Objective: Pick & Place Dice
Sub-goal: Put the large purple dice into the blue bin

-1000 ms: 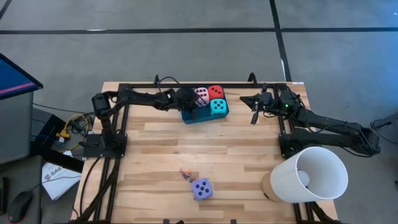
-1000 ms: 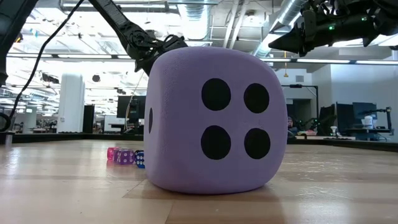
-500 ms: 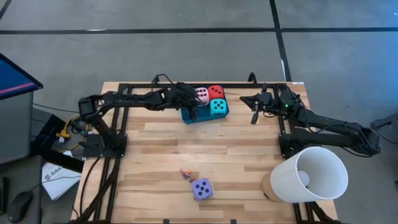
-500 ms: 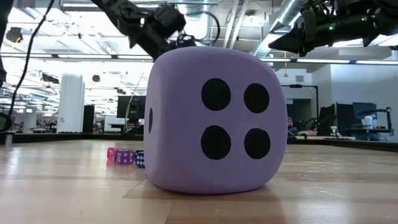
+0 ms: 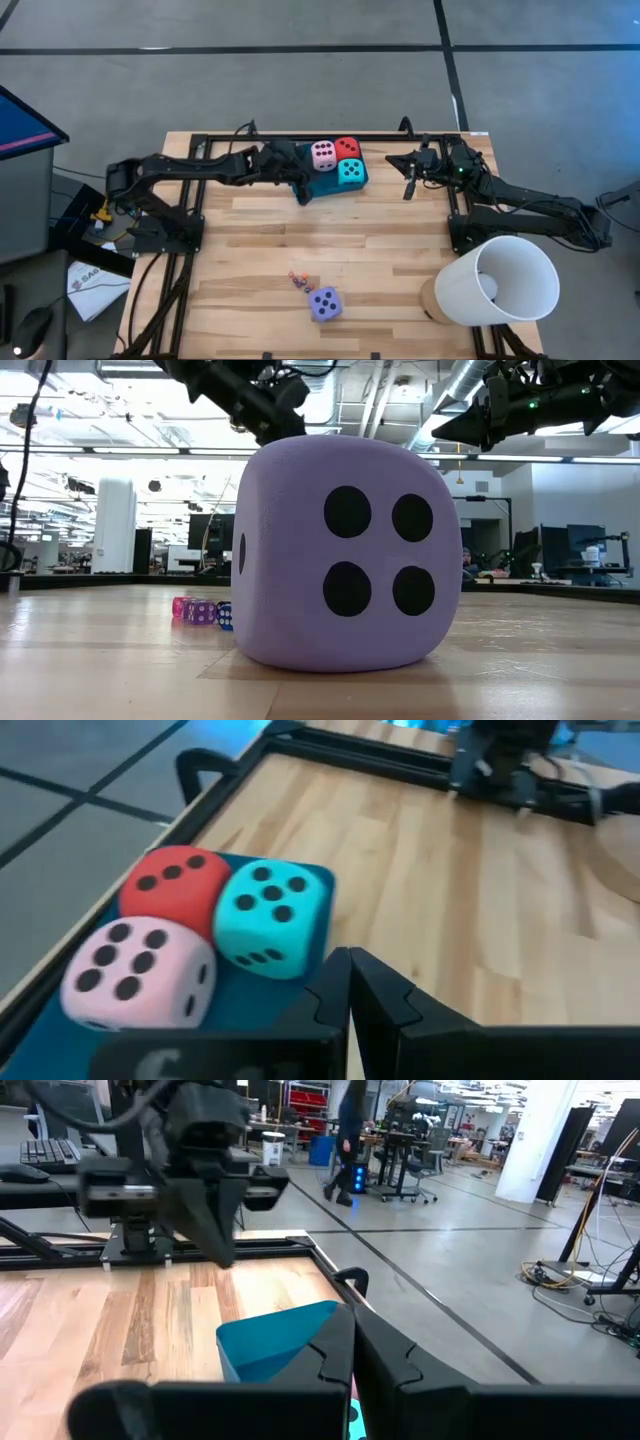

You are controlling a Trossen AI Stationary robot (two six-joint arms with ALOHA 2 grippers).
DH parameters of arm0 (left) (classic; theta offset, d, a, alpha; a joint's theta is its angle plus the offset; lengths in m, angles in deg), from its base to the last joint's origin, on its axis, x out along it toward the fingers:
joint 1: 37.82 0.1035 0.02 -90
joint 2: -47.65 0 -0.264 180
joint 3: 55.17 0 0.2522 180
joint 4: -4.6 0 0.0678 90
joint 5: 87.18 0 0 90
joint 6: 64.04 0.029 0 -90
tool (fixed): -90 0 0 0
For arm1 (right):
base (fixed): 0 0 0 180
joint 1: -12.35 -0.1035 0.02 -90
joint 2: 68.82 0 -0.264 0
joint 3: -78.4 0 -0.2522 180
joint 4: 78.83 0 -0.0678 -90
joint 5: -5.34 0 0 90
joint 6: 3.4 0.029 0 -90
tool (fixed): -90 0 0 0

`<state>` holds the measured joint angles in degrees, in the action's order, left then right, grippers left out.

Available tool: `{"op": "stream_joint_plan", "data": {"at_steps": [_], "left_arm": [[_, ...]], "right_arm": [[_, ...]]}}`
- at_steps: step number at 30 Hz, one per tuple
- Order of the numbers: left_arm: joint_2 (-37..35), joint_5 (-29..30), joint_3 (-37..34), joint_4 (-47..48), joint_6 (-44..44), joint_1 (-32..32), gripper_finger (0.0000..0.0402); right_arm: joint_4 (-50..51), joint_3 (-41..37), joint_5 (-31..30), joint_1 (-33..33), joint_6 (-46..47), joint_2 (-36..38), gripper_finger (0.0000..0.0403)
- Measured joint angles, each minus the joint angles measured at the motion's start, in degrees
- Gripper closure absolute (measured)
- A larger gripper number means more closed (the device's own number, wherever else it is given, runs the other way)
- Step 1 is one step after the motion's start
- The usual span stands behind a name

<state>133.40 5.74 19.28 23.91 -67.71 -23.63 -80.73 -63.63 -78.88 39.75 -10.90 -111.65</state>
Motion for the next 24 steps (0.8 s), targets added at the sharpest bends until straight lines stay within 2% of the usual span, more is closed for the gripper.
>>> {"op": "stream_joint_plan", "data": {"at_steps": [14, 24], "left_arm": [[-6.03, 0.04, -8.11, -4.06, 0.01, -2.59, 0.0402], [-6.57, 0.02, -9.38, -4.42, 0.00, -2.55, 0.0402]], "right_arm": [[0.17, 0.02, 0.11, 0.00, 0.00, 0.00, 0.0403], [0.16, 0.02, 0.11, 0.04, 0.00, 0.00, 0.0403]]}}
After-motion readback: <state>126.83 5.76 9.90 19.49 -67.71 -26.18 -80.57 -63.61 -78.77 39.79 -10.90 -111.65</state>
